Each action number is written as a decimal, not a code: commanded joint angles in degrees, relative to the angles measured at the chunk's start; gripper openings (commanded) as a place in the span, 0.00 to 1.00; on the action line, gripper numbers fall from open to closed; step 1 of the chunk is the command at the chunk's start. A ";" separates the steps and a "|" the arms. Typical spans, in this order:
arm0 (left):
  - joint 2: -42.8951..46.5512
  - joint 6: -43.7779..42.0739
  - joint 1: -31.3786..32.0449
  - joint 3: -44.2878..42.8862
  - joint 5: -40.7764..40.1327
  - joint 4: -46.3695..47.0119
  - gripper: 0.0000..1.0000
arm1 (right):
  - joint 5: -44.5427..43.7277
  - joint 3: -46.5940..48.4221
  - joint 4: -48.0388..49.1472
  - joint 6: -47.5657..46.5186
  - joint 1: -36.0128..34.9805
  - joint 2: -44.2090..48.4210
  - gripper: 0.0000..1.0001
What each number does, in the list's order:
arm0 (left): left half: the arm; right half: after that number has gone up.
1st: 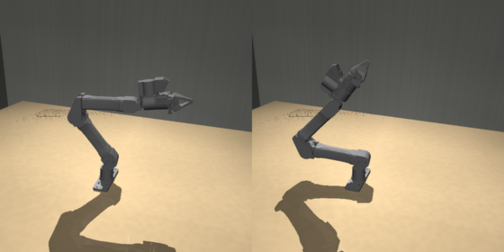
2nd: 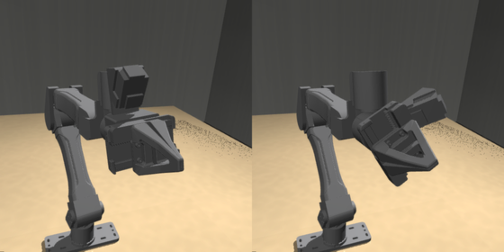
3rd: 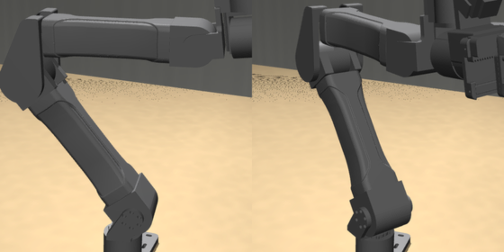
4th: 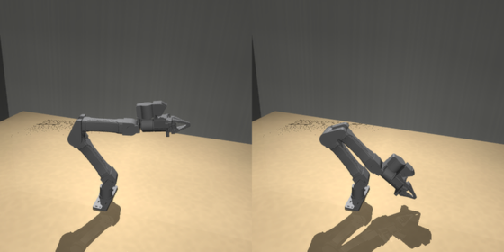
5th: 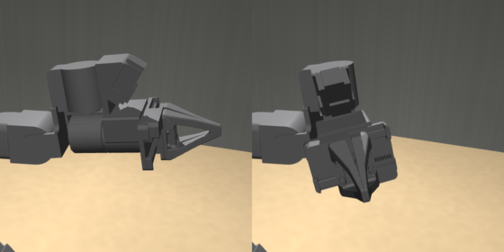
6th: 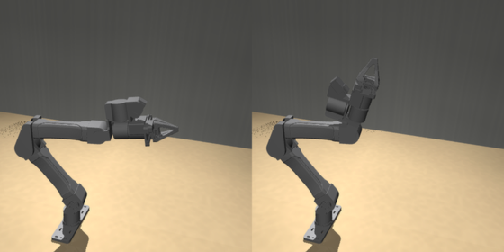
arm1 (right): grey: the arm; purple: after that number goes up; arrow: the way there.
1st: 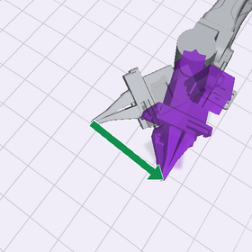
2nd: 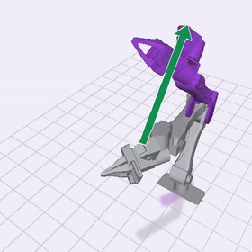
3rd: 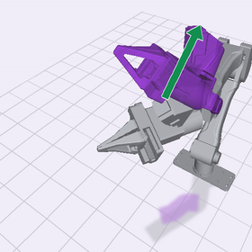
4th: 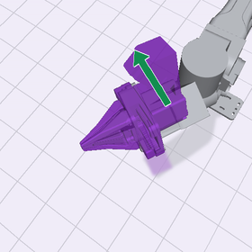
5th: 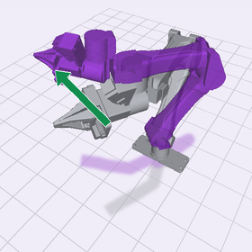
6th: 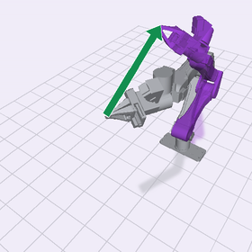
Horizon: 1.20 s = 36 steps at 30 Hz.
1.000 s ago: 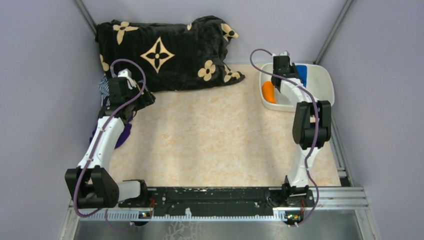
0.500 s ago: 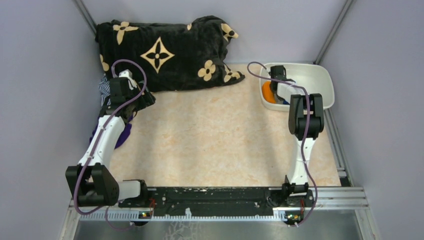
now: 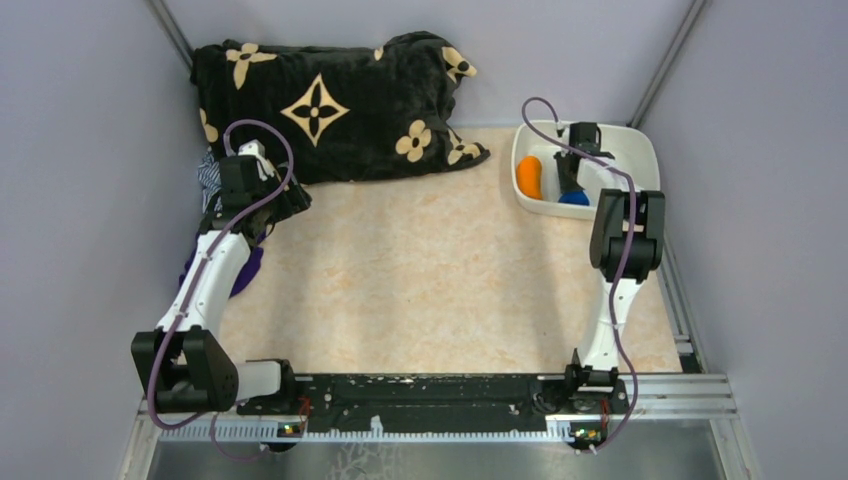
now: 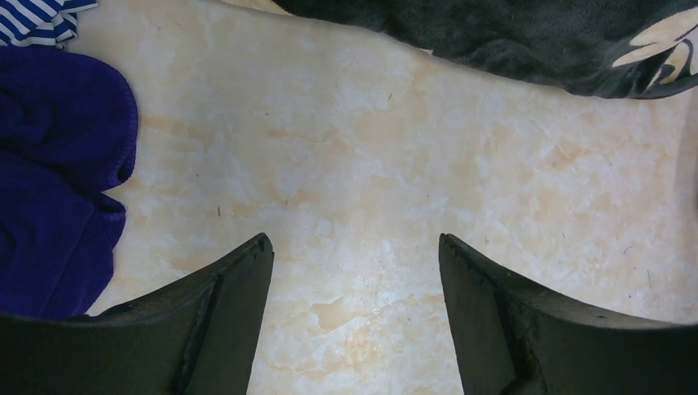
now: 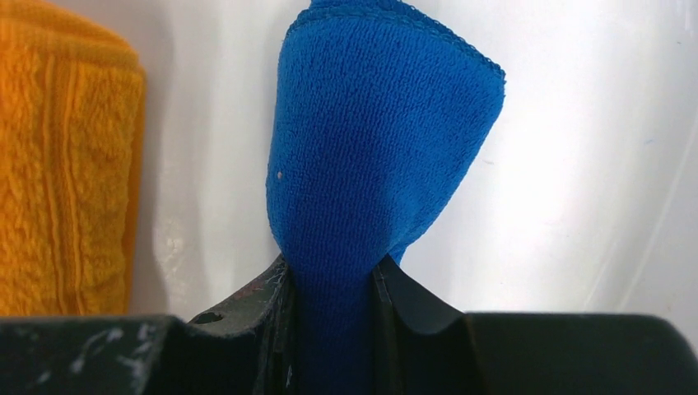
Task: Roll the towels
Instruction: Place the towel in the bin.
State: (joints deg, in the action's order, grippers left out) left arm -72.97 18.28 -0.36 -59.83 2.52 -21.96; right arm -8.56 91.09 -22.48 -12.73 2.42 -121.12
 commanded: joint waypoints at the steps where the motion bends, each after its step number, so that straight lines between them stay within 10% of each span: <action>1: 0.39 -0.08 0.06 0.55 0.31 0.45 0.80 | 13.16 -3.64 1.01 4.87 -1.36 2.18 0.03; 36: 0.59 0.48 -0.04 1.00 0.64 0.69 0.80 | 10.61 -2.67 7.58 25.29 -6.14 4.58 0.04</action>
State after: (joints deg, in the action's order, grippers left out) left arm -72.97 18.41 -0.38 -59.27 2.57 -21.91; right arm 0.45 87.00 -16.34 9.43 -2.52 -118.54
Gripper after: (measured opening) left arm 0.798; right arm 0.281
